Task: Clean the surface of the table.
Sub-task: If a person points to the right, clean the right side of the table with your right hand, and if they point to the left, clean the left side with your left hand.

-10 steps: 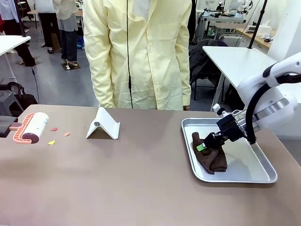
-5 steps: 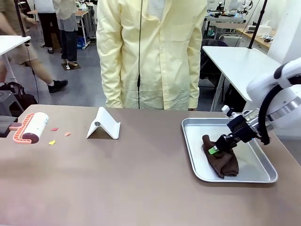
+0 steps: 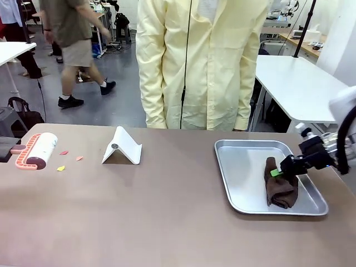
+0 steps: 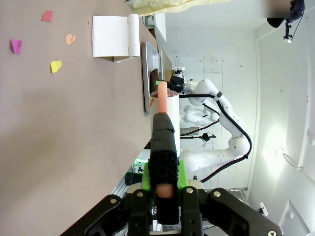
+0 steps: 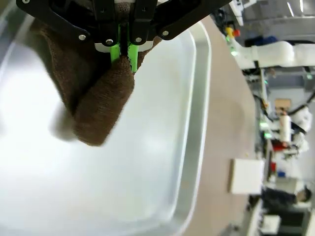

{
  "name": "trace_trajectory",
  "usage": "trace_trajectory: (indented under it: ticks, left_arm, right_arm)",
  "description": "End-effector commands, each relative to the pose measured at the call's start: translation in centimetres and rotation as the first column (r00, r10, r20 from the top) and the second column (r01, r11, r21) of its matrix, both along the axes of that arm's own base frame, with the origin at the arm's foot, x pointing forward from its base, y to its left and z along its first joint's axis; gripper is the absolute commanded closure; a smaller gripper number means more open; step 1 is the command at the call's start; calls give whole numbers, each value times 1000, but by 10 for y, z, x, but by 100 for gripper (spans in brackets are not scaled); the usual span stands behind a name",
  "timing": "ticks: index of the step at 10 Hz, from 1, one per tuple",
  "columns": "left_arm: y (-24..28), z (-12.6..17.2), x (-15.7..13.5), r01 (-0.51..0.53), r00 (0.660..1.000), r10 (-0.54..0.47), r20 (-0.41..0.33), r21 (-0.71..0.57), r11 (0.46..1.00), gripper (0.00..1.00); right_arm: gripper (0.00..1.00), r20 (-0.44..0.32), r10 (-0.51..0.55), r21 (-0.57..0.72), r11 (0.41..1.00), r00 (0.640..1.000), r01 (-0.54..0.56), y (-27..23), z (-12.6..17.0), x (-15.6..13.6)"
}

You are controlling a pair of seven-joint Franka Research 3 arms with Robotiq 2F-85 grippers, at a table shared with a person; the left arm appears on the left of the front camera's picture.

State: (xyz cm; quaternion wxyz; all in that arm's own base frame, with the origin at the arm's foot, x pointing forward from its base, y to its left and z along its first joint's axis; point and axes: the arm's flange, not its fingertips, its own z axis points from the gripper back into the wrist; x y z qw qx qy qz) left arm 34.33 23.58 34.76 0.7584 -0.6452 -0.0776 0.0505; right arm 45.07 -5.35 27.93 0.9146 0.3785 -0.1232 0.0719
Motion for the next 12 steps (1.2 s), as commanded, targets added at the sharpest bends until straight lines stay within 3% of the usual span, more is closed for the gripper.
trace_trajectory:
  ticks: [1, 4, 6, 9, 10, 11, 12]
  left_arm:
    - [0, 4, -2, 2, 1000, -1, 18, -19, 1000, 100]
    - [0, 4, -2, 2, 1000, -1, 18, -19, 1000, 100]
    - [0, 4, -2, 2, 1000, -1, 18, -19, 1000, 100]
    - [0, 4, -2, 2, 1000, -1, 18, -19, 1000, 100]
    - [0, 4, -2, 2, 1000, -1, 18, -19, 1000, 100]
    - [0, 4, -2, 2, 1000, -1, 18, -19, 1000, 100]
    - [0, 4, -2, 2, 1000, -1, 18, -19, 1000, 100]
  right_arm:
    - [94, 62, -73, 240, 969, 995, 56, -24, 20, -20]
    - [94, 80, -51, 488, 873, 995, 6, -50, 51, -55]
    - [94, -26, -14, 636, 771, 1000, 27, -71, 72, -83]
    - [94, -114, -74, 684, 717, 991, 132, -91, 99, -143]
    - [94, -134, -80, 667, 730, 988, 149, -91, 101, -158]
    - [94, -141, -97, 656, 736, 985, 167, -88, 101, -166]
    - [94, -91, -63, 679, 726, 994, 108, -97, 86, -140]
